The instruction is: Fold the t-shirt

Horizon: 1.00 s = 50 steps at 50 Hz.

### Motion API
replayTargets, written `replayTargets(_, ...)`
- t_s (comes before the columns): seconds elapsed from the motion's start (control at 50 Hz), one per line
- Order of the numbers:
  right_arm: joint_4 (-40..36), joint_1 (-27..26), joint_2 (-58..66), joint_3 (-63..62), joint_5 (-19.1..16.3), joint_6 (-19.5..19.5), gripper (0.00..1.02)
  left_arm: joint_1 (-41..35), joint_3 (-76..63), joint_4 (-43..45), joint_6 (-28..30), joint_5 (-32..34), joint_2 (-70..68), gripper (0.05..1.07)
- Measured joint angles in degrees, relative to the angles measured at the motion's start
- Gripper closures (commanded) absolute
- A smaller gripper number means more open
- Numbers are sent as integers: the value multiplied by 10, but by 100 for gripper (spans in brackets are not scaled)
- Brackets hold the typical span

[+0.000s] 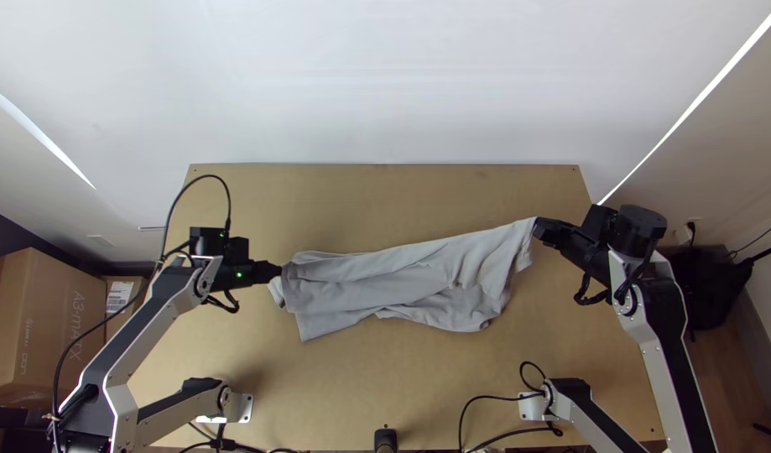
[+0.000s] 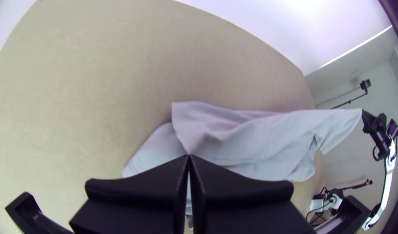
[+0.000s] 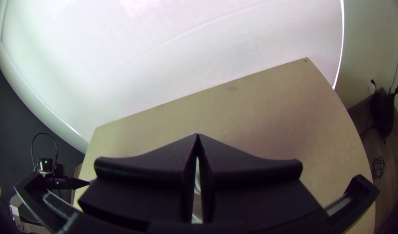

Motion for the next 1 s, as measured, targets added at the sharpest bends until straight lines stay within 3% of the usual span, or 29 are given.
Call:
replayTargets(0.34, -96, -8, 143, 144, 21, -29, 100, 20, 164, -61, 0, -20, -5, 104)
replayTargets(0.56, -171, -15, 271, 357, 22, -42, 100, 16, 338, -100, 0, -56, 29, 104)
replayTargets(0.78, -163, -16, 309, 498, 22, -54, 100, 13, 480, -101, 5, -127, 41, 104)
replayTargets(1.0, -31, -24, 290, 523, 44, -70, 100, 13, 572, -79, 35, -212, 36, 104)
